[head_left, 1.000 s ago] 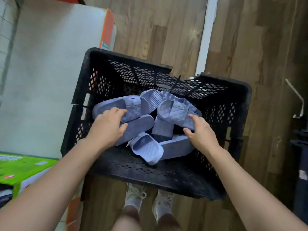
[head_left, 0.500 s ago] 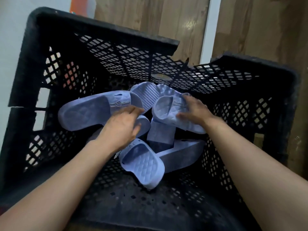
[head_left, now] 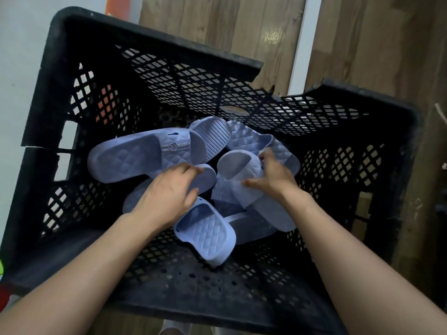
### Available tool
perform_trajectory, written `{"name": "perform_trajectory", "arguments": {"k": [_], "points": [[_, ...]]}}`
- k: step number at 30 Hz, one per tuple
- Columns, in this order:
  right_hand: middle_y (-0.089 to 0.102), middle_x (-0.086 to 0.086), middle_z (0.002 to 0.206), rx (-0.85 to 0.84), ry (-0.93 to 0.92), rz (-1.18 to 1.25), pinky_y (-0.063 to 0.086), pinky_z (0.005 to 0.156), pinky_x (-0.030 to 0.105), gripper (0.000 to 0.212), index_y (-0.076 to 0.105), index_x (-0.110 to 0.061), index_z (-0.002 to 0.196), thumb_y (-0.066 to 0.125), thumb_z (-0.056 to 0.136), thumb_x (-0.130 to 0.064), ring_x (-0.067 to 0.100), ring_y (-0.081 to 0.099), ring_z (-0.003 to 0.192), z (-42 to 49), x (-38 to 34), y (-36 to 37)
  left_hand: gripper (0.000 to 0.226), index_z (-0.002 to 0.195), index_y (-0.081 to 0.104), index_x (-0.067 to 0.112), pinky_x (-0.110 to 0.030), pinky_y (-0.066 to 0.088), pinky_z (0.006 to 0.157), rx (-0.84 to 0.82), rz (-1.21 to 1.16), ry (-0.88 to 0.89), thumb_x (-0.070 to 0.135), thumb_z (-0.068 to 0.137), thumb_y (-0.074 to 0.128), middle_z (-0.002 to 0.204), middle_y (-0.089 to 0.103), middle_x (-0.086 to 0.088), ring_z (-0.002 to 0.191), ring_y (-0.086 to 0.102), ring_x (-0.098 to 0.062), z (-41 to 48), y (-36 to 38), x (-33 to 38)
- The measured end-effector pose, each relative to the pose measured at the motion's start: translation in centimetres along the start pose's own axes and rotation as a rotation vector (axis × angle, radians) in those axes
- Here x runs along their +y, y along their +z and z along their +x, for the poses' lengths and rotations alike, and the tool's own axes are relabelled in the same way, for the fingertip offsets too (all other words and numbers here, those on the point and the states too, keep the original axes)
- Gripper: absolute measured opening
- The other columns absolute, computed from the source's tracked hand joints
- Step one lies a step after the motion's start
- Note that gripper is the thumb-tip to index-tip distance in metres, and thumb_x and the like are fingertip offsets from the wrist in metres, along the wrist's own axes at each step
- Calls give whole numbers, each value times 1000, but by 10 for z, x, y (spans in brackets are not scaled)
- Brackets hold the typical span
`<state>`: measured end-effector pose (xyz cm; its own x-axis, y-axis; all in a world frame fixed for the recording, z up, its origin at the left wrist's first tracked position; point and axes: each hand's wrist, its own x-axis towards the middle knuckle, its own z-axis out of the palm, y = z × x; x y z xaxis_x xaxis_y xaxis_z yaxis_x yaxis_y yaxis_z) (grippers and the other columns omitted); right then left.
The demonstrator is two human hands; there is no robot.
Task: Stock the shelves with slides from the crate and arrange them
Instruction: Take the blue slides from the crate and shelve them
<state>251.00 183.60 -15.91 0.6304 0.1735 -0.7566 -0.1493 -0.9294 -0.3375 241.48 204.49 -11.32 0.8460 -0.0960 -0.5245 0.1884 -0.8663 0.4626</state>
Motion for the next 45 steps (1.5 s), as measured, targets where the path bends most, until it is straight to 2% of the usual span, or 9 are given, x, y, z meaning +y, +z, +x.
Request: {"name": "perform_trajectory", "arguments": {"k": [3, 7, 11, 15, 26, 29, 38, 42, 45], "points": [[53, 8, 127, 21, 0, 24, 43, 82, 30, 75, 26, -17, 140, 69, 80, -29, 28, 53, 112, -22, 2, 0, 61, 115, 60, 5, -43, 50, 79, -21, 5, 2, 39, 76, 28, 106, 63, -13, 94, 60, -34, -6, -3, 4], [62, 15, 109, 258, 101, 135, 43, 73, 33, 50, 43, -8, 122, 64, 81, -27, 34, 58, 98, -57, 15, -18, 66, 124, 53, 10, -45, 44, 89, -44, -20, -24, 46, 76, 23, 118, 56, -9, 107, 54, -31, -12, -6, 14], [61, 9, 105, 426, 172, 248, 46, 75, 37, 44, 46, -12, 115, 66, 80, -29, 30, 58, 95, -98, 31, -39, 38, 130, 47, 18, -33, 40, 95, -83, -210, -150, 27, 93, 48, 132, 52, -1, 121, 48, -22, -10, 1, 30], [56, -1, 98, 497, 167, 372, 39, 64, 29, 38, 40, -20, 106, 67, 82, -31, 20, 55, 86, -127, 36, -46, 42, 133, 46, 18, -29, 39, 94, -237, -287, -175, 25, 92, 53, 134, 53, -1, 119, 50, -17, 1, 25, 42], [48, -22, 86, 470, 221, 535, 35, 55, 14, 43, 39, -23, 110, 69, 80, -31, -7, 49, 74, -143, 54, -38, 37, 115, 57, 11, -32, 44, 73, -601, 24, -150, 31, 84, 61, 104, 61, -9, 92, 57, -26, 49, 93, 60], [49, -22, 87, 479, 230, 562, 37, 56, 15, 45, 42, -20, 114, 70, 80, -31, -7, 49, 76, -143, 56, -37, 34, 115, 57, 11, -32, 43, 73, -659, 179, -135, 24, 84, 63, 113, 60, -9, 102, 57, -26, 59, 98, 67], [51, -23, 84, 575, 187, 468, 41, 58, 19, 41, 42, -26, 105, 71, 77, -34, -5, 52, 74, -177, 41, -62, 22, 107, 54, 12, -33, 39, 74, -435, 22, -86, 11, 85, 53, 110, 59, -12, 102, 55, -31, 33, 80, 69], [56, -14, 86, 582, 223, 473, 44, 64, 29, 41, 46, -21, 106, 72, 77, -32, 12, 57, 77, -191, 36, -67, 14, 87, 43, 17, -33, 35, 65, -281, -188, -54, 18, 82, 56, 88, 54, -6, 87, 55, -31, 14, 58, 85], [58, -8, 91, 594, 252, 551, 40, 57, 21, 40, 48, -18, 108, 72, 78, -28, 9, 56, 77, -198, 32, -73, 19, 81, 36, 20, -33, 31, 59, -173, -264, -55, 18, 81, 54, 79, 45, -2, 74, 47, -28, -2, 47, 97]]}}
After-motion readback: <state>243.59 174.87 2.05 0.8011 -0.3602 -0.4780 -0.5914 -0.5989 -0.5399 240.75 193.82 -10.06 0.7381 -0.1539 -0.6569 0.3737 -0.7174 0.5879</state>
